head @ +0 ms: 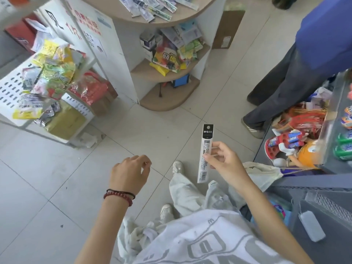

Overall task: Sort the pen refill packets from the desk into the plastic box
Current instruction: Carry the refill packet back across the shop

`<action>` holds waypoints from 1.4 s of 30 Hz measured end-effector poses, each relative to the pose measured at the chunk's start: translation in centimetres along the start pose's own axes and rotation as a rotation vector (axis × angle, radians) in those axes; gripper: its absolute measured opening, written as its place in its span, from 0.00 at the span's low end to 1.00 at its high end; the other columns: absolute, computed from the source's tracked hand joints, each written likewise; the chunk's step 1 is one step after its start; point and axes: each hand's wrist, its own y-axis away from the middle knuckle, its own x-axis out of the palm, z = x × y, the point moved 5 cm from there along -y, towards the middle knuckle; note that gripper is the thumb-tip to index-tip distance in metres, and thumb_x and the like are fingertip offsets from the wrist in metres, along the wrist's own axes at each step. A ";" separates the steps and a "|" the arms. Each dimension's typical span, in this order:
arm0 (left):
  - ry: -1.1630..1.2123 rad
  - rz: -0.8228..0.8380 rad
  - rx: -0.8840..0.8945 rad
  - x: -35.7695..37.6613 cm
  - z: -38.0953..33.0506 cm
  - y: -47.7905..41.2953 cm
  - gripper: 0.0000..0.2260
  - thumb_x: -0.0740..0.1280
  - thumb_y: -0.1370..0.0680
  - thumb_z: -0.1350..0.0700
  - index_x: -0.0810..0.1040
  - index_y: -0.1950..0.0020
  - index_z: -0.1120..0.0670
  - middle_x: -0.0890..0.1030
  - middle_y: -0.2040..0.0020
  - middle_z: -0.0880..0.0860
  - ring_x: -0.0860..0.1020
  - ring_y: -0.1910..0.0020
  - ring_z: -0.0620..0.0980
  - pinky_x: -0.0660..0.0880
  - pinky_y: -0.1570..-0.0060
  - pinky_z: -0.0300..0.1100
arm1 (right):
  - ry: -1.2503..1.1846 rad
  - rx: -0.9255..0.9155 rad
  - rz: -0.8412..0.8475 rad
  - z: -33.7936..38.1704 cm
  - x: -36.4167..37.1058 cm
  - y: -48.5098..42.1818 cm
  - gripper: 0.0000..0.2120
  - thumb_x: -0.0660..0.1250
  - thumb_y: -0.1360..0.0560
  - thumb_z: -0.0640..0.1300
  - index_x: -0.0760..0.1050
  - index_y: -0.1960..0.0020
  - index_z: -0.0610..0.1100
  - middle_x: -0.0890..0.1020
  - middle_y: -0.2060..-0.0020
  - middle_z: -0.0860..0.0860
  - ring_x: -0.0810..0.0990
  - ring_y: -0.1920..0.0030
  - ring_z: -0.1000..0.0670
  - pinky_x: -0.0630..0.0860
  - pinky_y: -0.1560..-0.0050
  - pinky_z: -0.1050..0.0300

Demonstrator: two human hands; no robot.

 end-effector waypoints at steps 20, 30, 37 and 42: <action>0.051 -0.202 0.163 -10.9 -7.9 -30.8 0.05 0.64 0.26 0.48 0.79 0.55 0.44 0.81 0.60 0.41 0.80 0.60 0.48 0.70 0.60 0.41 | -0.058 0.006 -0.145 13.0 -6.9 -25.8 0.07 0.66 0.22 0.42 0.75 0.49 0.54 0.82 0.55 0.56 0.81 0.52 0.53 0.77 0.41 0.50; 0.091 -0.243 0.256 -17.1 -9.2 -44.3 0.06 0.64 0.25 0.49 0.79 0.52 0.46 0.82 0.59 0.45 0.80 0.59 0.51 0.74 0.60 0.44 | -0.073 -0.041 -0.219 20.6 -8.7 -37.0 0.09 0.66 0.22 0.42 0.76 0.50 0.57 0.83 0.52 0.56 0.81 0.47 0.49 0.75 0.38 0.42; 0.084 -0.266 0.139 -17.7 -9.7 -49.3 0.04 0.65 0.25 0.51 0.79 0.55 0.46 0.82 0.61 0.45 0.80 0.62 0.51 0.71 0.62 0.42 | -0.066 -0.075 -0.055 24.1 -8.4 -46.4 0.08 0.66 0.22 0.42 0.75 0.48 0.55 0.82 0.52 0.55 0.81 0.50 0.54 0.78 0.48 0.57; 0.062 -0.333 -0.029 -18.8 -11.7 -53.7 0.03 0.67 0.25 0.52 0.80 0.55 0.47 0.82 0.60 0.44 0.81 0.59 0.52 0.72 0.62 0.42 | 0.017 -0.150 0.161 28.1 -8.5 -55.1 0.07 0.67 0.22 0.45 0.74 0.45 0.51 0.80 0.54 0.58 0.78 0.59 0.66 0.73 0.59 0.73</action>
